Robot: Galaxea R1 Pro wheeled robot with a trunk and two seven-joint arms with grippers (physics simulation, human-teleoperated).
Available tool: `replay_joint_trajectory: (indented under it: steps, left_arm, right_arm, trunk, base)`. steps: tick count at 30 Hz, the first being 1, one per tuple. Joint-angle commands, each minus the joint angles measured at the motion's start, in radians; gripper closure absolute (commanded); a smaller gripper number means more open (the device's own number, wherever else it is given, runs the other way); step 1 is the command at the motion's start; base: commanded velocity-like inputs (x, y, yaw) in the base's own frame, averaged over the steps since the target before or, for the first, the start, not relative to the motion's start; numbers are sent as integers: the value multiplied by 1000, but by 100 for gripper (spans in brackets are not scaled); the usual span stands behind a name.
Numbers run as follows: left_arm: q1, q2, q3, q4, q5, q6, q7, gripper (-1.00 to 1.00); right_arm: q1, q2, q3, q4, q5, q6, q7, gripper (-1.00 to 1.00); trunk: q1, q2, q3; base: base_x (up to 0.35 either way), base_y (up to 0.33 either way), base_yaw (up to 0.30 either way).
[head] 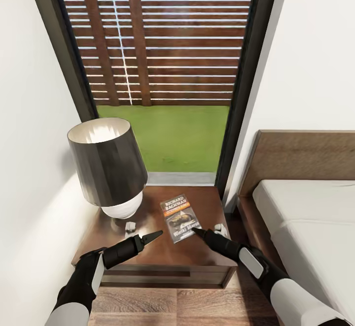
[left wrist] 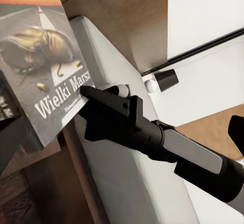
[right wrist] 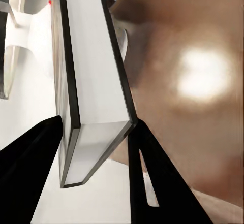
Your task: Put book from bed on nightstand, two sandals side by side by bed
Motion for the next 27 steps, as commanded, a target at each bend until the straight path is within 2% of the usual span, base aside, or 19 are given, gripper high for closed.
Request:
replay_joint_trajectory:
  steps: [1,4,7,14,27]
  left_arm:
    - [-1,-1,5,-1,-8,11,-7,-100]
    - [-1,-2,5,-1,-8,11,-8,-100]
    - [-1,-2,5,11,-8,11,-7,-100]
    - [-1,-1,4,26,-8,11,-6,-100]
    - [-1,-1,5,27,-8,10,-5,-100]
  right_arm:
    - [-1,-1,6,-3,-37,14,-8,100]
    - [-1,-1,6,-6,-99,23,-33,100]
    - [-1,-1,6,-6,-127,26,-44,100]
    - [-1,-2,6,-3,-134,25,-48,100]
    - [-1,1,7,-3,-134,25,-50,100]
  trunk:
    - [0,0,-1]
    - [0,0,-1]
    - [0,0,-1]
    - [0,0,-1]
    - [50,-91,-42]
  base:
    - [0,0,0]
    - [0,0,0]
    - [0,0,0]
    - [0,0,0]
    - [0,0,0]
